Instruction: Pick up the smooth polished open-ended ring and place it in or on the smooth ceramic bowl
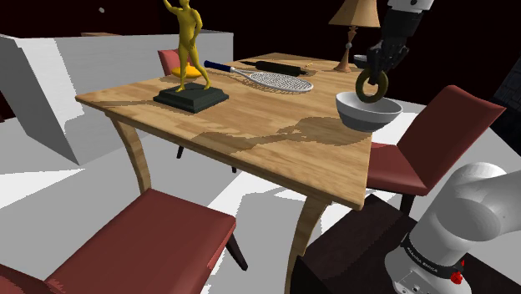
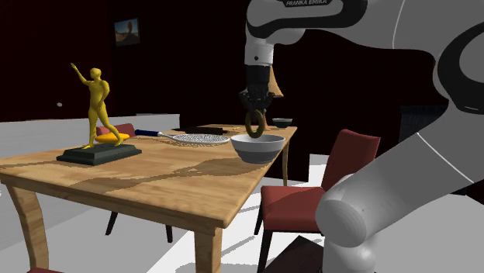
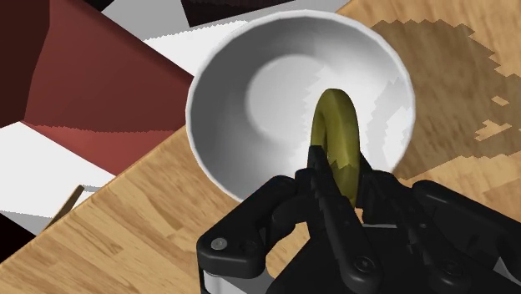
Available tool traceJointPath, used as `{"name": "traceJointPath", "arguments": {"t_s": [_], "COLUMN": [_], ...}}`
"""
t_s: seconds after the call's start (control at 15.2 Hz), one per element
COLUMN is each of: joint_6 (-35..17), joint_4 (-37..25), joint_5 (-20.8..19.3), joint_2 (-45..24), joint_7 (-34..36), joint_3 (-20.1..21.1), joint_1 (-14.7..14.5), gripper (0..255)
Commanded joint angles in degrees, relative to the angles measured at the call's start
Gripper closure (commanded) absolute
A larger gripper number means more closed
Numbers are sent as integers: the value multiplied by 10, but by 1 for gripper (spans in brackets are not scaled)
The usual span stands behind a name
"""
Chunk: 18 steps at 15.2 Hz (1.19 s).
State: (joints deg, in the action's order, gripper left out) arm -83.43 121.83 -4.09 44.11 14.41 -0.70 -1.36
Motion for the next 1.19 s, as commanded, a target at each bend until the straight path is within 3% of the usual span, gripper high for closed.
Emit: {"name": "traceJointPath", "arguments": {"t_s": [0.0, 0.07, 0.4, 0.66, 1.12], "joint_6": [0, 0, 0, 67, 67], "joint_4": [0, 0, 0, -100, -100], "joint_5": [0, 0, 0, 2, 2], "joint_2": [0, 0, 0, -33, -33], "joint_7": [0, 0, 0, -1, -1], "joint_3": [0, 0, 0, 4, 4], "joint_1": [0, 0, 0, 0, 0], "gripper": [255, 0, 0, 0, 0]}}
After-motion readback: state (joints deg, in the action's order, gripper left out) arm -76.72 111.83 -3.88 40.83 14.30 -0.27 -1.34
